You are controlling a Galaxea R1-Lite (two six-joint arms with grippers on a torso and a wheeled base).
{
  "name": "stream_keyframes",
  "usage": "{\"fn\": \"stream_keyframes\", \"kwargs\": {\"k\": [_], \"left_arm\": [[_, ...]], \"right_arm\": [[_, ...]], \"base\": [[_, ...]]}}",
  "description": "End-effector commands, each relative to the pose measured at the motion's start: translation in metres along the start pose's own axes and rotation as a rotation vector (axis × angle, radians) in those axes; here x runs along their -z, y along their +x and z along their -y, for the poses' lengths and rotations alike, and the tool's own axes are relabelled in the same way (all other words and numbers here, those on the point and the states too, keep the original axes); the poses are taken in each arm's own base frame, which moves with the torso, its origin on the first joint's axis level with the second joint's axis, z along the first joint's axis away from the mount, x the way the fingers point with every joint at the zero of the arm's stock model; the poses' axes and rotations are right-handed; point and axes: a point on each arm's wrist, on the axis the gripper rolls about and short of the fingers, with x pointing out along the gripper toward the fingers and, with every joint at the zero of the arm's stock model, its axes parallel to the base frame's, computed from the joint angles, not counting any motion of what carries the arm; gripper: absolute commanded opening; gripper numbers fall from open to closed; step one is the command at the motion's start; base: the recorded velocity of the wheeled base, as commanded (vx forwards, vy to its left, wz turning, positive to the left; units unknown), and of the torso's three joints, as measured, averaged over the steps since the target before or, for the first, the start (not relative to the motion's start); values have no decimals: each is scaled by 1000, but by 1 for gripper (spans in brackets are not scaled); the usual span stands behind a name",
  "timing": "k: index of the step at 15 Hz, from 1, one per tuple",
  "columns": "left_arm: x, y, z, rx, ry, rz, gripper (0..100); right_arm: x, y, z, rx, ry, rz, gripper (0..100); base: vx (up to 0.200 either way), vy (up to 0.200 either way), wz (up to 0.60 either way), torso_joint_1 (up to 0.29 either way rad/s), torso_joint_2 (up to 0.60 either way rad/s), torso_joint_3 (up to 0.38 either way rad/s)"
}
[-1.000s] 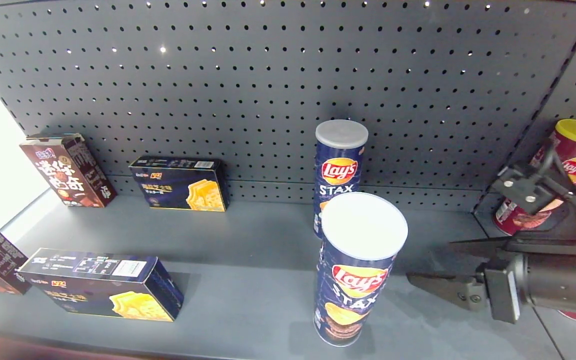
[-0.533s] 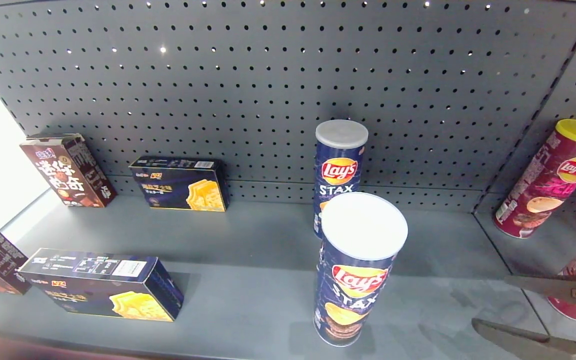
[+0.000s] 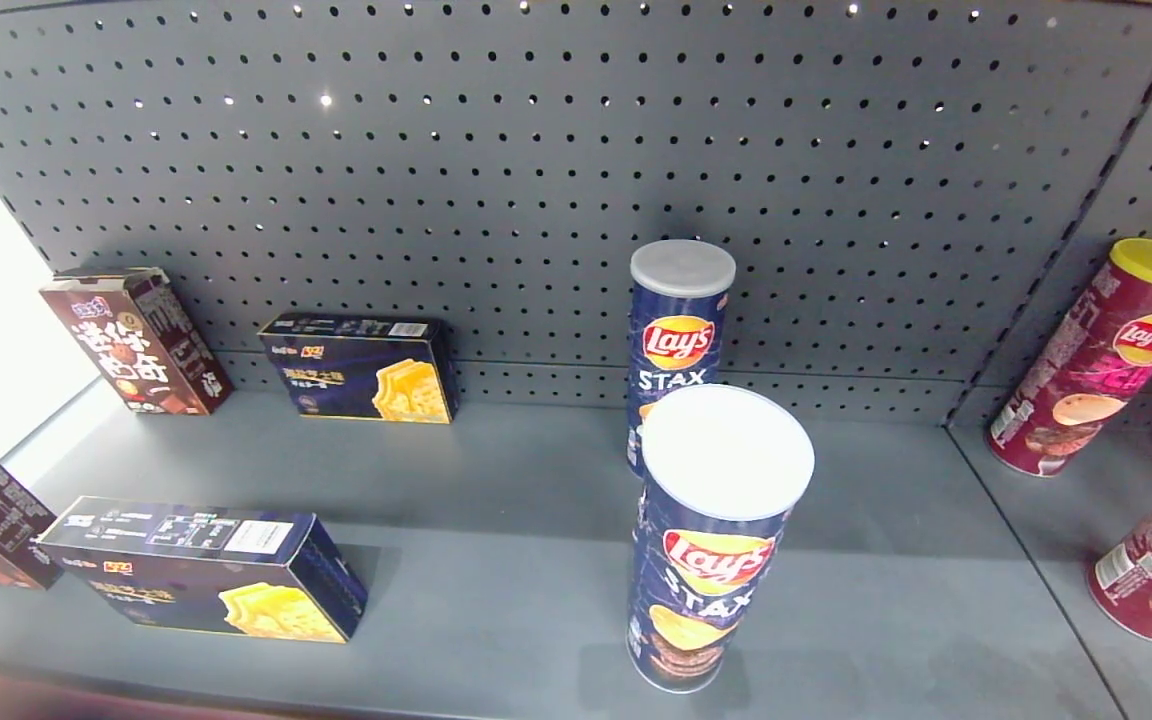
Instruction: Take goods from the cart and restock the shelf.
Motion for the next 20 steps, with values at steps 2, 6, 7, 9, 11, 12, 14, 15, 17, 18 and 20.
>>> {"fn": "stream_keyframes", "kwargs": {"k": [2, 6, 7, 9, 11, 12, 14, 15, 17, 18, 20], "left_arm": [[0, 0, 0, 0, 0, -1, 100], [4, 1, 3, 4, 12, -12, 100], [4, 2, 4, 6, 15, -15, 100], [6, 2, 6, 14, 21, -18, 100], [7, 3, 6, 15, 25, -21, 100], [7, 3, 6, 12, 22, -20, 100], [6, 2, 4, -3, 20, -24, 100], [6, 2, 4, -6, 20, -25, 100], [5, 2, 3, -11, 15, -23, 100], [5, 2, 3, -11, 15, -23, 100], [5, 2, 3, -10, 16, -24, 100]], "right_arm": [[36, -25, 7, 107, 30, 101, 100], [106, -40, -4, 678, 106, 184, 100], [111, -40, -2, 754, 86, 178, 100], [111, -43, 1, 907, 73, 208, 100], [112, -42, 1, 898, 6, 217, 100], [112, -41, 1, 875, -21, 213, 100], [113, -40, 1, 827, -27, 220, 100], [113, -39, 1, 827, -28, 228, 100], [113, -36, 3, 826, -38, 281, 100], [114, -35, 4, 821, -41, 302, 100], [114, -32, 2, 637, -57, 311, 100]], "base": [[0, 0, 0, 0, 0, 0], [0, 0, 0, 0, 0, 0], [0, 0, 0, 0, 0, 0], [0, 0, 0, 0, 0, 0], [0, 0, 0, 0, 0, 0], [0, 0, 0, 0, 0, 0], [0, 0, 0, 0, 0, 0], [0, 0, 0, 0, 0, 0], [0, 0, 0, 0, 0, 0], [0, 0, 0, 0, 0, 0], [0, 0, 0, 0, 0, 0]]}}
